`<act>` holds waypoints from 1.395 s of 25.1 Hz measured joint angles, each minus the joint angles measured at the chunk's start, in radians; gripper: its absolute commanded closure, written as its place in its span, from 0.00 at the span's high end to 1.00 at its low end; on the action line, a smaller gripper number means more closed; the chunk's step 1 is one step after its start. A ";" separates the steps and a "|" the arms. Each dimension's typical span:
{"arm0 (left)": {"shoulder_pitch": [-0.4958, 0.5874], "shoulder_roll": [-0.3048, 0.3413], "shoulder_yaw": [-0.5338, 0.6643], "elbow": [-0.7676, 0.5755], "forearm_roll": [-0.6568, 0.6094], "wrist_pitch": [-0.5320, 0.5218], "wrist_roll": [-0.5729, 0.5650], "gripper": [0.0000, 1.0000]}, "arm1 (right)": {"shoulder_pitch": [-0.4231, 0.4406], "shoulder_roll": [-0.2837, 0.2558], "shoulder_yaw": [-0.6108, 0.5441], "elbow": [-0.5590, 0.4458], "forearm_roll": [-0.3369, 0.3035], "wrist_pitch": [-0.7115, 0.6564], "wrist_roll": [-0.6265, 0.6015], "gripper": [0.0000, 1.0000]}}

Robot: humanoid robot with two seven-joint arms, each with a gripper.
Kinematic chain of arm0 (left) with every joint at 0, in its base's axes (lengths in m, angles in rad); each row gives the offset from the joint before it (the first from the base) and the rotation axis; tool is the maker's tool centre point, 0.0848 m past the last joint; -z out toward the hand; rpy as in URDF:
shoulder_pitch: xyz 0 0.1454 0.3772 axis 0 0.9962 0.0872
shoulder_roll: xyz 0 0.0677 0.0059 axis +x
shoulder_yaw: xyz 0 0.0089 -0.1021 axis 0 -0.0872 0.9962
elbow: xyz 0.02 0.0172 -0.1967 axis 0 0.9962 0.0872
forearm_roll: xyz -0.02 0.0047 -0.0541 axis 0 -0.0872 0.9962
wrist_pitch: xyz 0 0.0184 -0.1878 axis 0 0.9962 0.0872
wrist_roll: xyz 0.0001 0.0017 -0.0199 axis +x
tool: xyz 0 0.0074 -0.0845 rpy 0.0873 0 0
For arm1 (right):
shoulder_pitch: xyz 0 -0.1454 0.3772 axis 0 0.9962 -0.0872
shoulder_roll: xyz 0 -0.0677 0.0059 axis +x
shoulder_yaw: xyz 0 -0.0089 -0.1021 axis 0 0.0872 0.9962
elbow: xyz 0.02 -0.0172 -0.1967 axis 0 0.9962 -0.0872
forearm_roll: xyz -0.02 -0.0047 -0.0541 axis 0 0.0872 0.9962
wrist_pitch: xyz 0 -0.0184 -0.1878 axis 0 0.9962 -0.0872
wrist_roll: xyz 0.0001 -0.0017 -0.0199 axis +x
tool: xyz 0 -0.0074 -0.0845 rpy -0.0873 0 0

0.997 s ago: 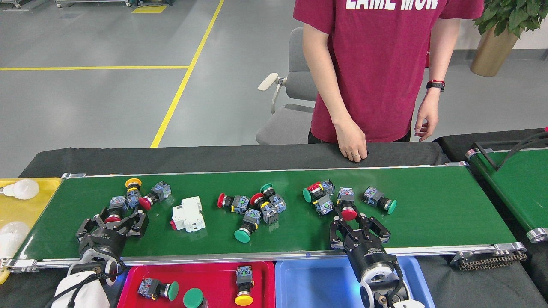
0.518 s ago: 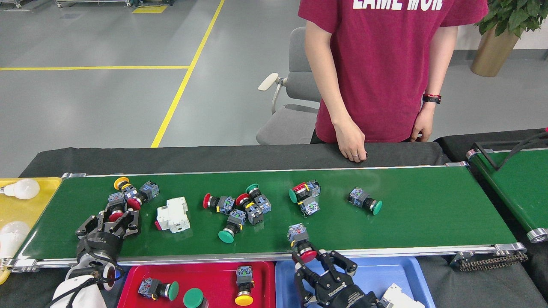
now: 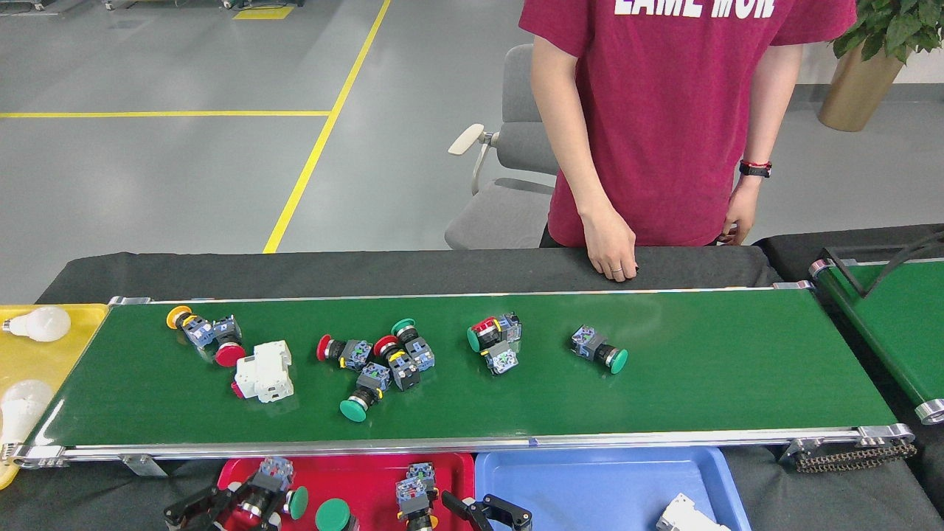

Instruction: Pick switch part from conveyor to tray

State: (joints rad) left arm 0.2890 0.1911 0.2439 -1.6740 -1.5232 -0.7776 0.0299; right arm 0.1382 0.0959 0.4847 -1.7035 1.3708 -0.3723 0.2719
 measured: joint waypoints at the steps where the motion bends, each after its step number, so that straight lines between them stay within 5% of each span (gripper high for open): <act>1: 0.001 0.000 0.000 -0.009 0.023 -0.001 0.000 1.00 | 0.000 0.000 -0.001 -0.014 -0.002 0.000 0.001 0.97; 7: 0.035 -0.015 0.013 -0.032 0.094 0.011 0.000 1.00 | -0.014 0.047 -0.128 -0.048 -0.004 0.002 0.003 0.94; 14: 0.035 -0.075 0.120 -0.027 0.096 0.433 0.001 1.00 | -0.124 0.051 -0.254 -0.050 -0.004 0.221 -0.017 0.94; 22: 0.026 -0.068 0.156 0.008 0.096 0.486 0.006 1.00 | -0.116 -0.047 -0.367 -0.050 -0.004 0.407 -0.032 0.96; 27: -0.121 -0.054 0.153 0.097 0.086 0.491 0.002 1.00 | -0.079 -0.119 -0.457 -0.050 -0.018 0.412 -0.066 0.96; 32: -0.338 0.003 0.152 0.346 0.025 0.497 -0.019 1.00 | 0.004 -0.162 -0.518 -0.050 -0.162 0.297 -0.139 0.96; 35: -0.409 0.024 0.152 0.465 0.018 0.497 -0.023 1.00 | 0.029 -0.165 -0.561 -0.050 -0.180 0.234 -0.192 0.96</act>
State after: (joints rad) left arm -0.1198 0.2147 0.3958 -1.2090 -1.5057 -0.2805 0.0071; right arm 0.1670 -0.0691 -0.0761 -1.7538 1.1905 -0.1379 0.0804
